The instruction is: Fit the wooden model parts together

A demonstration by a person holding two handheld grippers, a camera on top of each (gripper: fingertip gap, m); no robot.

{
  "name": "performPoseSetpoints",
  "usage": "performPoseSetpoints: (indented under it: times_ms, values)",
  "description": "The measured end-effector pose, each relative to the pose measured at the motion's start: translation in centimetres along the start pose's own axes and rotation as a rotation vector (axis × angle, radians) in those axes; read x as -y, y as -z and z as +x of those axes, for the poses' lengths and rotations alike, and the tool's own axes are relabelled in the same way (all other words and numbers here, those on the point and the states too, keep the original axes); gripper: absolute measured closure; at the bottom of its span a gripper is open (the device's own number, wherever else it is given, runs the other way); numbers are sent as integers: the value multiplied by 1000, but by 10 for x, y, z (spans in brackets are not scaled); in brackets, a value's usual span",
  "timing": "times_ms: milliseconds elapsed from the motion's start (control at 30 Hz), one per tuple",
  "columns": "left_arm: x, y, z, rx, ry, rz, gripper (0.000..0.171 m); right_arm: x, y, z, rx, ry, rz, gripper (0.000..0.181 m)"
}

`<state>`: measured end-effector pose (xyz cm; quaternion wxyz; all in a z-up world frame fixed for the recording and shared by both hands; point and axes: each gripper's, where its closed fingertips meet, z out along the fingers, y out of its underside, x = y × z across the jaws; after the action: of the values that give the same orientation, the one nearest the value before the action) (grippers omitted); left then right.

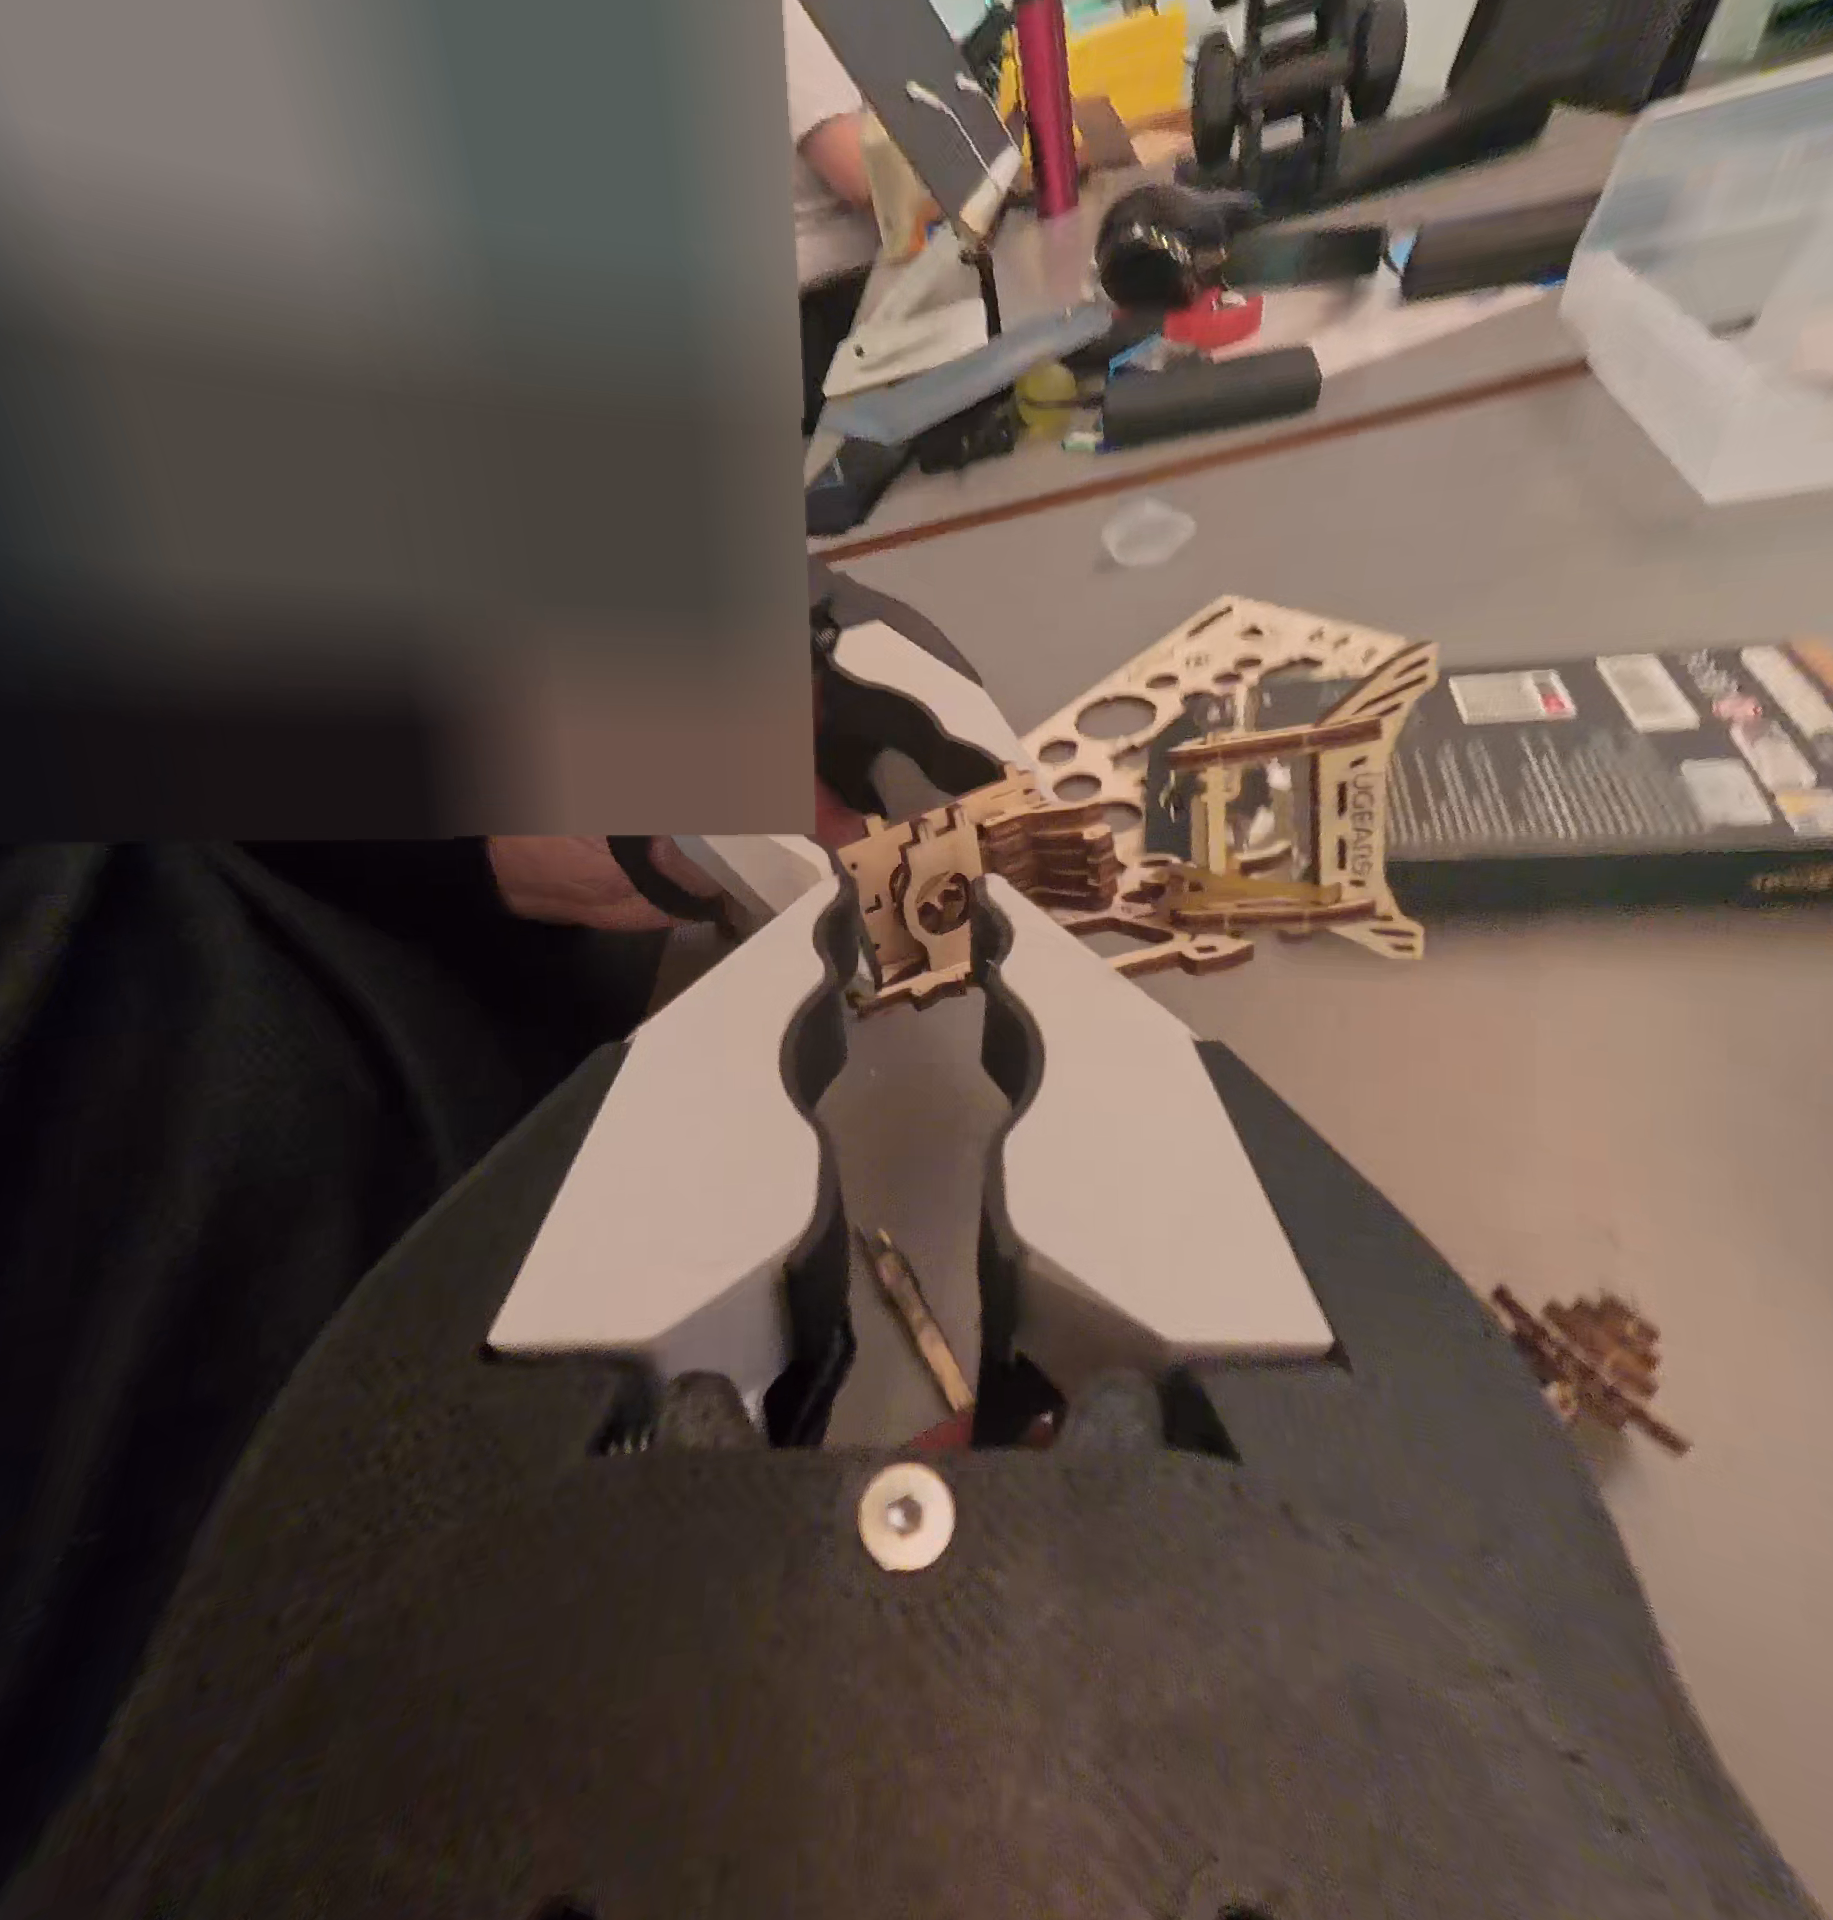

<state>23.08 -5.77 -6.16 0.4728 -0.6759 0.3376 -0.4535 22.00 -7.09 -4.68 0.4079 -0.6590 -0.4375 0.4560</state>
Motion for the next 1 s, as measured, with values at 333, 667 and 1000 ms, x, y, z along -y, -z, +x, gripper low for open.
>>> performPoseSetpoints:
  times_ms: [333, 667, 1000]
  values:
    - [46, 17, 18, -202, 73, 230, 120, 46, -3, -21, 43, 85, -67, 167]
    - [70, 27, 27, -256, -15, 317, 120, 66, -3, -37, 47, 42, -148, 174]
    - [89, 40, 38, -369, 12, 433, 120, 85, 2, -40, -58, 96, -159, 168]
